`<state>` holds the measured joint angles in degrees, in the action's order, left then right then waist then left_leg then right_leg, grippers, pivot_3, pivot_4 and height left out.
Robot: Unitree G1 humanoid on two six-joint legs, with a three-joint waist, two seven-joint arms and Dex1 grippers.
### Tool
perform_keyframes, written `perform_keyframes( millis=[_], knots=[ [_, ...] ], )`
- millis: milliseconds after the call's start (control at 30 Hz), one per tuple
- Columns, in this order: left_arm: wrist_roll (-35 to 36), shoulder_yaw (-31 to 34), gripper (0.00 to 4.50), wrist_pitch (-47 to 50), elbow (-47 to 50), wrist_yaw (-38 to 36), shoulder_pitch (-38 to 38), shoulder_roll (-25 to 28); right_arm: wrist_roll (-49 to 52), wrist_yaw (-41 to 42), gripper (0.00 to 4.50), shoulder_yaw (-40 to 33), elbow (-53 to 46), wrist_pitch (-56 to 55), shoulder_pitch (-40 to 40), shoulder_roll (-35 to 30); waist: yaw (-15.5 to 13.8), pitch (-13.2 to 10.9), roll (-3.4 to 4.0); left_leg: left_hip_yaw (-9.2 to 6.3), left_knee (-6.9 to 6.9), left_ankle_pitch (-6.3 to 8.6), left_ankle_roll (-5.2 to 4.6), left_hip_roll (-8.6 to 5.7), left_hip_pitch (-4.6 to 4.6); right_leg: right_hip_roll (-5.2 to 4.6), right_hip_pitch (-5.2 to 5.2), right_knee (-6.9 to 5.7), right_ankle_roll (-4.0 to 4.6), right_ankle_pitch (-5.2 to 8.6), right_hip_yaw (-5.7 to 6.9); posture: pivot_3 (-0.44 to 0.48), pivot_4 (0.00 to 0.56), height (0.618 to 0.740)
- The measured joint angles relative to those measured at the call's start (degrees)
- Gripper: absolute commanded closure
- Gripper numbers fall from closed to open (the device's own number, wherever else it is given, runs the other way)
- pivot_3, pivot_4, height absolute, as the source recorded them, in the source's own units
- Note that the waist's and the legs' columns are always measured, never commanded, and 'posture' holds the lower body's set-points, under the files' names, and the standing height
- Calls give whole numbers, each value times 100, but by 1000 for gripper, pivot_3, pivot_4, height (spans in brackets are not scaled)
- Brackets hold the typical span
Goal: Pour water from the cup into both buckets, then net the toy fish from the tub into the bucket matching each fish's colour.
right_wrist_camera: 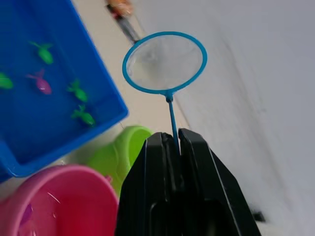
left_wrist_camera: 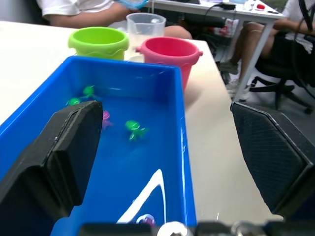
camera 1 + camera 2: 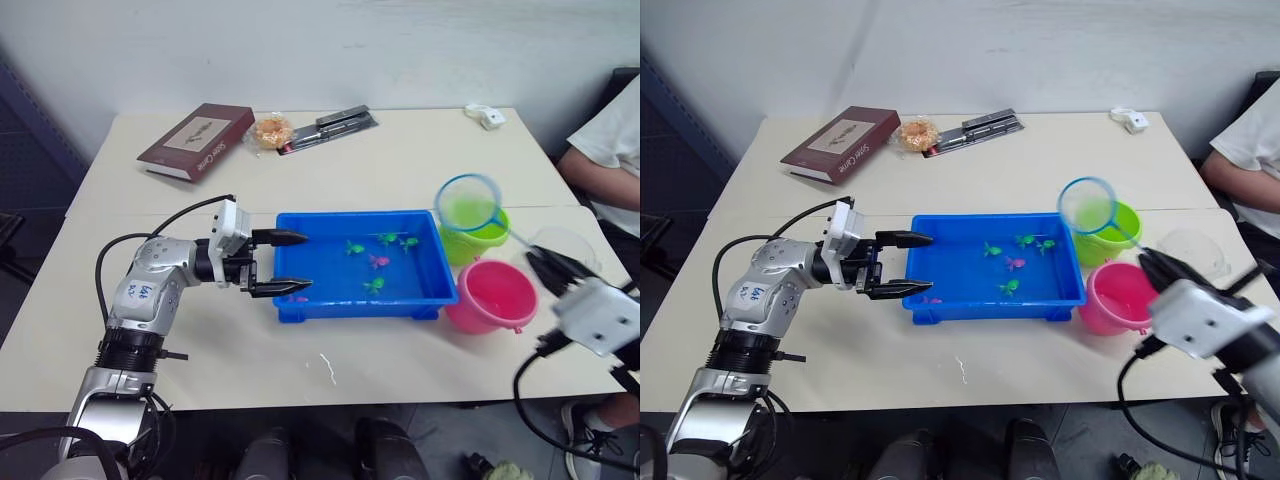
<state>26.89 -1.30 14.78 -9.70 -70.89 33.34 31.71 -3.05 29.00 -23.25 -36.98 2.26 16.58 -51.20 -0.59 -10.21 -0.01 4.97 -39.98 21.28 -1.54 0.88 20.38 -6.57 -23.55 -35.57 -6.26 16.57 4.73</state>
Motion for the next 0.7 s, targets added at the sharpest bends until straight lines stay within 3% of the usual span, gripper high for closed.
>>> perform_keyframes(
  millis=[333,700],
  knots=[
    [-8,205,43,79,308,166,-291,175,-1463,356,4500,2038,1210,803,-1826,-52,-65,-1,-2,16,-9,3,-6,-3,5,-4,-5,3,-13,-7,23,0,150,740],
    [9,309,43,199,743,430,-562,191,-1820,877,4500,2776,1703,1064,-2420,18,-57,-1,-2,17,-9,3,-5,-3,4,-4,-5,3,-13,-8,25,0,150,740]
  ],
)
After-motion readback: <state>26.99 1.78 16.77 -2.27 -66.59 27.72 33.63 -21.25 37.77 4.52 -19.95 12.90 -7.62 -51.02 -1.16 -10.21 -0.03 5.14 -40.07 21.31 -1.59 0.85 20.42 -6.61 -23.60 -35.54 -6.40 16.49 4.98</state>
